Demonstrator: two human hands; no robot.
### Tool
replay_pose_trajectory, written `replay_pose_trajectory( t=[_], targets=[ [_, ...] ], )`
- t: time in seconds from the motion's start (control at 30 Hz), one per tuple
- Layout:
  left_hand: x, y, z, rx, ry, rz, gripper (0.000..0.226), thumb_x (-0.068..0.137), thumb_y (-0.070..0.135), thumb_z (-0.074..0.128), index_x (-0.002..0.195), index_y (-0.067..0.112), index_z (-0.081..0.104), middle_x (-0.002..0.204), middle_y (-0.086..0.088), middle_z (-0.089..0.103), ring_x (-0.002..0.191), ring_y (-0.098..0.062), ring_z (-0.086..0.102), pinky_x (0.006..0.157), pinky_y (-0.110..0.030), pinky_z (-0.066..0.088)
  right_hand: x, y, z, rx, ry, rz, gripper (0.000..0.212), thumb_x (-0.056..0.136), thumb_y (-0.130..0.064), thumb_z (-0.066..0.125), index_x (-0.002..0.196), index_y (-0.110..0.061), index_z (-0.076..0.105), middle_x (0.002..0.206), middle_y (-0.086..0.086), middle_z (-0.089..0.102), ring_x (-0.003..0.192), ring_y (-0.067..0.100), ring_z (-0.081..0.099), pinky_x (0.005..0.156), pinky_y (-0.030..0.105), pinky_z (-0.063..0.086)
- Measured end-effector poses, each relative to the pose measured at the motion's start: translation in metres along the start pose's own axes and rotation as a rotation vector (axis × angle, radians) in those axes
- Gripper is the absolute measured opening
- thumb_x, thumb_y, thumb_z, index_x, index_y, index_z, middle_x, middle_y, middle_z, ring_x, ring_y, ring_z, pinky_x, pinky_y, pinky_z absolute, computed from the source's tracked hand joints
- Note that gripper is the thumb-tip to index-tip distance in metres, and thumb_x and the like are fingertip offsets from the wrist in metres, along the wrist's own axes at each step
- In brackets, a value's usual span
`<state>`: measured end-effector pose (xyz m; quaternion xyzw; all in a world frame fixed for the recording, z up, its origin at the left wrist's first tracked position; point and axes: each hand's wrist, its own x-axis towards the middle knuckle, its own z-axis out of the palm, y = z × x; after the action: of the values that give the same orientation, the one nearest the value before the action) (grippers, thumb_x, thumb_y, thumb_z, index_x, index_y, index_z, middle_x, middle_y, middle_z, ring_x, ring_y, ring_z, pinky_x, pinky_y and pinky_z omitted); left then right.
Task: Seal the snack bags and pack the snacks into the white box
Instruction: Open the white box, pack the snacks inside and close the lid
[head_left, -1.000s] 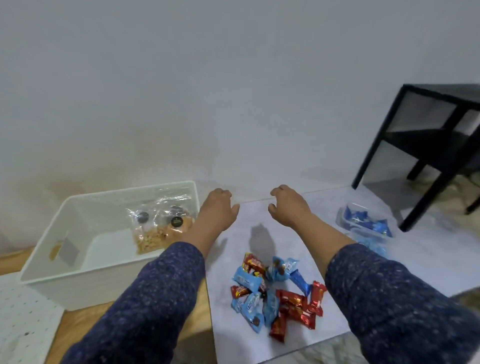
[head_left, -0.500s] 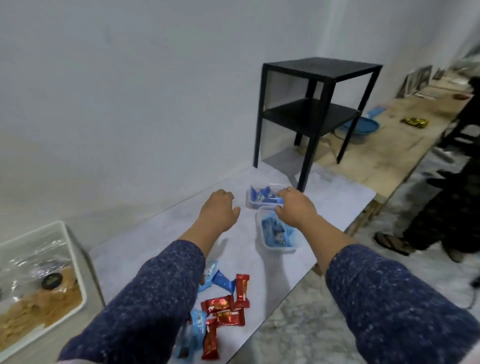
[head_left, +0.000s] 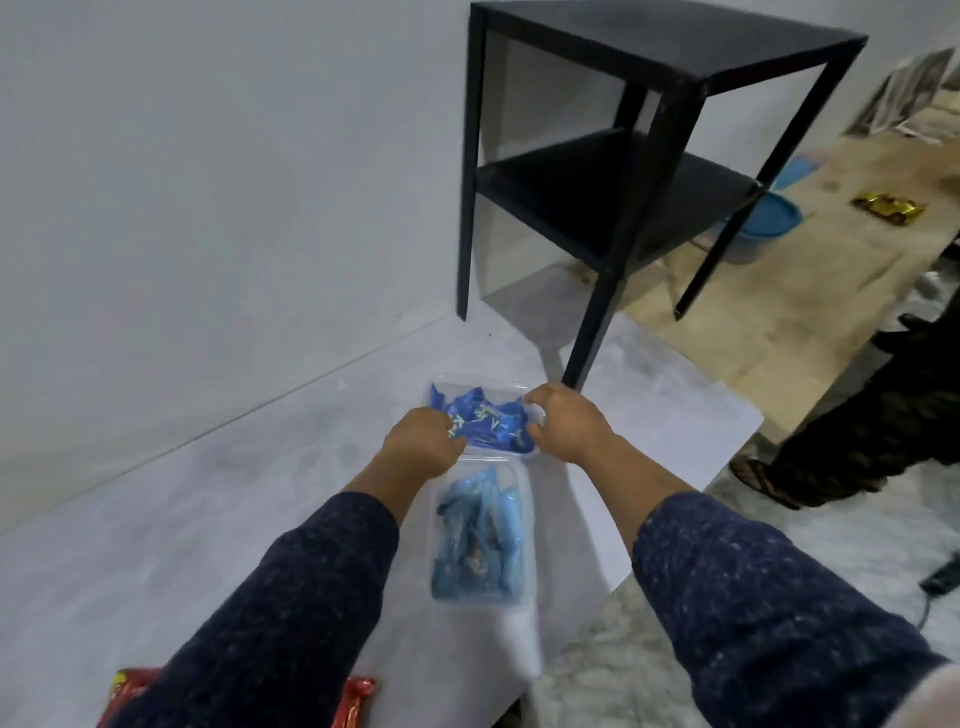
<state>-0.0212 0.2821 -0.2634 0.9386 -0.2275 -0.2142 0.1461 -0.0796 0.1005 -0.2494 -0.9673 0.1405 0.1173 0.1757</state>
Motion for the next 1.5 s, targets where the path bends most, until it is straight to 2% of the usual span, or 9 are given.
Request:
replay_pose_trajectory(
  t=[0.17, 0.27, 0.33, 0.43, 0.7, 0.93, 1.13, 1.37, 1.5],
  targets=[
    [0.039, -0.020, 0.009, -0.052, 0.026, -0.100, 0.039, 0.092, 0.038, 0.046, 0.092, 0.002, 0.062, 0.101, -0.015, 0.063, 0.098, -0.030, 0.058, 0.082, -0.034, 0.045, 0.064, 0.004, 0.011, -0.036, -0.215, -0.112, 0.046, 0.089, -0.029, 0.057, 0.134, -0.029, 0.048, 0.152, 0.008, 0.022, 0.136, 0.028, 0.033, 0.111, 0.035, 0.032],
    [0.057, -0.026, 0.010, -0.066, 0.062, -0.072, 0.041, 0.090, 0.035, 0.053, 0.118, 0.005, 0.059, 0.122, -0.015, 0.057, 0.114, -0.032, 0.053, 0.093, -0.037, 0.044, 0.086, 0.004, 0.019, -0.032, -0.212, -0.147, 0.048, 0.085, -0.031, 0.061, 0.131, -0.032, 0.049, 0.142, 0.015, 0.033, 0.128, 0.035, 0.040, 0.103, 0.040, 0.040],
    [0.066, -0.023, 0.011, -0.046, 0.061, -0.124, 0.063, 0.089, 0.041, 0.056, 0.142, 0.014, 0.036, 0.149, -0.013, 0.032, 0.136, -0.031, 0.033, 0.108, -0.042, 0.034, 0.097, 0.003, 0.021, -0.015, -0.198, -0.146, 0.054, 0.082, -0.038, 0.063, 0.133, -0.037, 0.045, 0.128, 0.015, 0.042, 0.118, 0.036, 0.048, 0.097, 0.041, 0.045],
    [0.075, -0.019, 0.021, -0.117, 0.112, -0.248, 0.072, 0.087, 0.044, 0.058, 0.147, 0.024, 0.023, 0.157, -0.015, 0.003, 0.145, -0.033, 0.009, 0.114, -0.045, 0.025, 0.107, 0.004, 0.020, 0.076, -0.187, -0.096, 0.062, 0.078, -0.042, 0.068, 0.134, -0.040, 0.042, 0.119, 0.014, 0.041, 0.110, 0.036, 0.051, 0.094, 0.041, 0.047],
    [0.081, -0.001, 0.022, -0.385, 0.097, -0.271, 0.067, 0.090, 0.036, 0.057, 0.145, 0.017, 0.025, 0.128, -0.020, 0.056, 0.115, -0.036, 0.054, 0.088, -0.031, 0.041, 0.110, 0.007, 0.017, 0.172, -0.141, -0.024, 0.081, 0.073, -0.049, 0.072, 0.141, -0.036, 0.030, 0.128, 0.014, 0.038, 0.116, 0.035, 0.050, 0.096, 0.037, 0.044],
    [0.052, 0.006, -0.010, -0.245, 0.164, -0.091, 0.043, 0.093, 0.020, 0.052, 0.135, 0.011, 0.045, 0.125, -0.018, 0.058, 0.114, -0.036, 0.055, 0.094, -0.030, 0.039, 0.070, 0.003, -0.007, 0.349, -0.097, -0.056, 0.092, 0.066, -0.048, 0.079, 0.142, -0.034, 0.029, 0.140, 0.005, 0.049, 0.124, 0.027, 0.050, 0.101, 0.033, 0.041],
    [-0.016, 0.001, -0.015, -0.308, 0.081, -0.006, 0.055, 0.089, 0.029, 0.061, 0.140, 0.018, 0.042, 0.134, -0.015, 0.052, 0.121, -0.029, 0.051, 0.096, -0.024, 0.036, -0.009, -0.007, 0.003, 0.482, -0.087, 0.011, 0.095, 0.062, -0.050, 0.080, 0.142, -0.034, 0.032, 0.144, 0.003, 0.043, 0.128, 0.024, 0.046, 0.106, 0.033, 0.040],
    [-0.080, -0.017, 0.022, -0.310, -0.070, 0.016, 0.067, 0.083, 0.034, 0.068, 0.142, 0.021, 0.039, 0.134, -0.016, 0.050, 0.123, -0.029, 0.050, 0.100, -0.029, 0.037, -0.084, -0.008, 0.052, 0.456, -0.101, 0.033, 0.061, 0.088, -0.037, 0.059, 0.142, -0.032, 0.032, 0.148, 0.001, 0.040, 0.131, 0.025, 0.043, 0.105, 0.028, 0.034],
    [-0.088, -0.021, 0.041, -0.351, -0.054, -0.004, 0.074, 0.080, 0.034, 0.071, 0.143, 0.024, 0.034, 0.135, -0.019, 0.045, 0.125, -0.031, 0.046, 0.105, -0.033, 0.037, -0.099, -0.002, 0.069, 0.550, -0.125, 0.055, 0.063, 0.087, -0.036, 0.061, 0.142, -0.036, 0.030, 0.145, 0.005, 0.043, 0.126, 0.029, 0.048, 0.100, 0.027, 0.037]
  ],
)
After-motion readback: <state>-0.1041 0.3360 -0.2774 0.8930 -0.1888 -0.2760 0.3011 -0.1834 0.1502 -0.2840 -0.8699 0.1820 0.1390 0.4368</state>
